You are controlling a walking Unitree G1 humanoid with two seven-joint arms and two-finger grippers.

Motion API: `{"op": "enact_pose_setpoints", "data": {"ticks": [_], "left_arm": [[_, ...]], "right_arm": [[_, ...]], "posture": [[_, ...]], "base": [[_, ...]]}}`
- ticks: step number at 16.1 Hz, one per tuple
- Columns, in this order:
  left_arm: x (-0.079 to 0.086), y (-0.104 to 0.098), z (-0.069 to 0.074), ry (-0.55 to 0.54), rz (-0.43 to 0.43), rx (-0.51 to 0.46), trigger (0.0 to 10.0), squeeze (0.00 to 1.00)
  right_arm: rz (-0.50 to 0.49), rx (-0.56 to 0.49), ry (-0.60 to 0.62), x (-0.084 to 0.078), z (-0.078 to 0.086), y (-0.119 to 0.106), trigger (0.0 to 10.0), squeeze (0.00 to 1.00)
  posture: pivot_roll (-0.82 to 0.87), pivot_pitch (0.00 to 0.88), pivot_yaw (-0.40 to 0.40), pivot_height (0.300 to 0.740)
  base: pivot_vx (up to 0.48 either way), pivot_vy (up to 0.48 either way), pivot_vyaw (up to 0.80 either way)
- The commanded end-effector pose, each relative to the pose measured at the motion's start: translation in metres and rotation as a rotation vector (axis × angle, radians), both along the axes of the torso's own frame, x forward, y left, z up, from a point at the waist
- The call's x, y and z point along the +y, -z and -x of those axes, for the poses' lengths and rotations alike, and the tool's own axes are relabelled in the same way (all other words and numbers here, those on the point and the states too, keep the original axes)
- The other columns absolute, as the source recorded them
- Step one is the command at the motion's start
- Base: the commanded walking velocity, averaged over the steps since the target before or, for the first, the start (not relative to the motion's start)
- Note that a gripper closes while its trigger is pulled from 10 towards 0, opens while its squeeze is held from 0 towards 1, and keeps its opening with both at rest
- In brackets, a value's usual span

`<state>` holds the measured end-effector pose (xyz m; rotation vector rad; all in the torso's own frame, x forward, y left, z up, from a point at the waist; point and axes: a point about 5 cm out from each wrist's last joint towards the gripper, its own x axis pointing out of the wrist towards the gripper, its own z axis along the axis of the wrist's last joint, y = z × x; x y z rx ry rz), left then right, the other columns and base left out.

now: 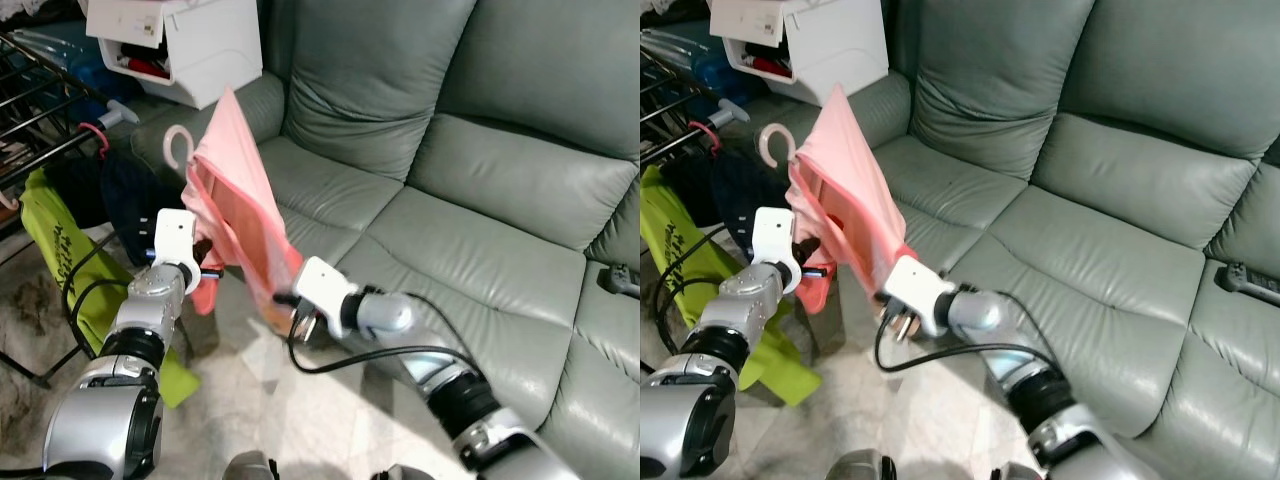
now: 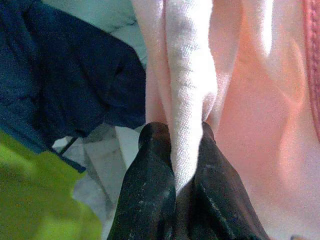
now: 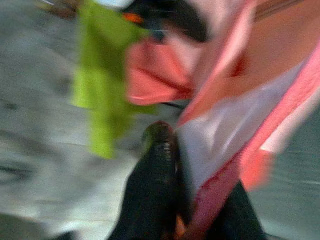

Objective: Hang hanger

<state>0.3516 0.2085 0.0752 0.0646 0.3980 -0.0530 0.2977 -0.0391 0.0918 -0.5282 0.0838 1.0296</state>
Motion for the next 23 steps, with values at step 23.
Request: {"op": "enact_pose_setpoints", "data": {"ticks": [23], "left_arm": [[-0.005,-0.034,0.003,0.623,-0.321,-0.169,0.0,0.00]], "right_arm": [[0.026,-0.190,-0.052,-0.084,-0.002,-0.046,10.0,1.00]], "posture": [[-0.03,0.000,0.070,0.740]], "base": [[0.000,0.000,0.00]]}}
